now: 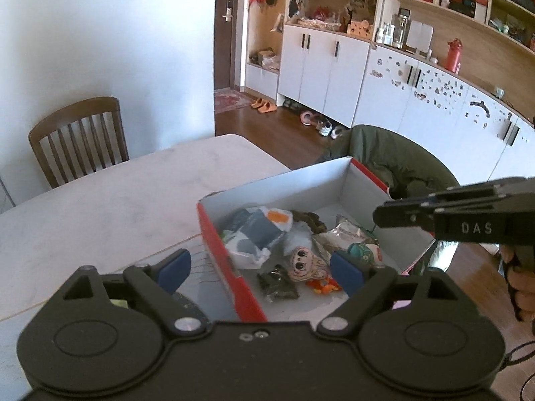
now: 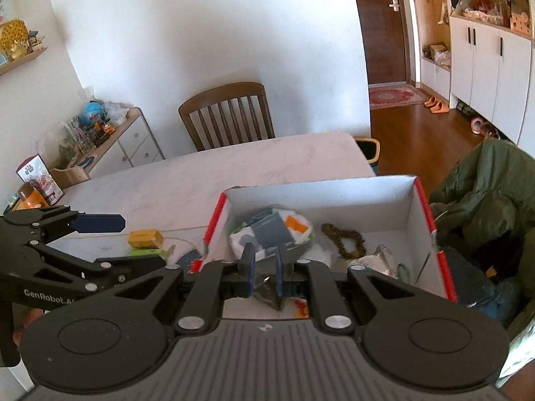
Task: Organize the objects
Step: 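Withdraw both tools from the shoebox toward the table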
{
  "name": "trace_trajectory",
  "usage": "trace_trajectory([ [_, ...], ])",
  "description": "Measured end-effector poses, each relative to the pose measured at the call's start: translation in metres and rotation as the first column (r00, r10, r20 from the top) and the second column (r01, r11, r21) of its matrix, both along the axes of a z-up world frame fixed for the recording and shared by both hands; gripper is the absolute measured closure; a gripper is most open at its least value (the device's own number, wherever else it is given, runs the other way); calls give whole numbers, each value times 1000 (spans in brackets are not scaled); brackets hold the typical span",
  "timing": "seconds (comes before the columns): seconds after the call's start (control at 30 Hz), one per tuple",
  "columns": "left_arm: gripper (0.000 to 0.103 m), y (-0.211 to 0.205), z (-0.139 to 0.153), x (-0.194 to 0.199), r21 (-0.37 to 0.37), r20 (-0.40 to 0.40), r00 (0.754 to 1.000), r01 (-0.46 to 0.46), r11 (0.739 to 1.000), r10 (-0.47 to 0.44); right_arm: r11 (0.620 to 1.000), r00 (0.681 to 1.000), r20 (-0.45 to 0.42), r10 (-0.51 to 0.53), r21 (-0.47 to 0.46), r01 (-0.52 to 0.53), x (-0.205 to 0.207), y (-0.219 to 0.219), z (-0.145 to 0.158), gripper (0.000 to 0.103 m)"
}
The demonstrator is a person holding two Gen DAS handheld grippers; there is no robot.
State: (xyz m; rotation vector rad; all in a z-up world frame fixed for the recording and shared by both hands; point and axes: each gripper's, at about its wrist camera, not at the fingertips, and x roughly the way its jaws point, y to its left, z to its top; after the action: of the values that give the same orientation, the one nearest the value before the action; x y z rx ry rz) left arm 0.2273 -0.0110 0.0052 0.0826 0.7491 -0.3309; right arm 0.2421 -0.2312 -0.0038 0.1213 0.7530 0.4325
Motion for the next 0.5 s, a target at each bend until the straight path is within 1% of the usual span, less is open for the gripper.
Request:
trace_trajectory([
  [0.07, 13, 9, 1, -3, -11, -1, 1000, -6, 1000, 6, 1000, 1000, 1, -6, 6, 6, -4, 6, -1, 82],
  [0.13, 13, 18, 0, -6, -21, -4, 1000, -16, 1000, 15, 1000, 1000, 6, -9, 9, 9, -9, 13, -1, 78],
  [0.23, 8, 34, -1, -11, -32, -8, 999, -34, 999, 33, 1000, 1000, 7, -5, 4, 5, -16, 24, -3, 75],
  [0.37, 8, 56, -4, -18, -44, -13, 998, -61, 997, 61, 1000, 1000, 4, 4, 2, -4, -24, 38, -6, 72],
  [0.4, 8, 62, -5, -20, -46, -12, 998, -67, 997, 67, 1000, 1000, 3, 5, 3, -5, -26, 43, -7, 67],
  [0.43, 7, 68, -6, -21, -47, -12, 997, -76, 996, 76, 1000, 1000, 8, 5, 4, -5, -28, 47, -7, 56],
  [0.47, 7, 74, -7, -23, -47, -12, 996, -85, 995, 85, 1000, 1000, 17, 5, 7, -5, -31, 50, -7, 49],
  [0.5, 7, 80, -8, -25, -49, -10, 996, -91, 995, 91, 1000, 1000, 26, 9, 12, -10, -33, 54, -6, 49],
])
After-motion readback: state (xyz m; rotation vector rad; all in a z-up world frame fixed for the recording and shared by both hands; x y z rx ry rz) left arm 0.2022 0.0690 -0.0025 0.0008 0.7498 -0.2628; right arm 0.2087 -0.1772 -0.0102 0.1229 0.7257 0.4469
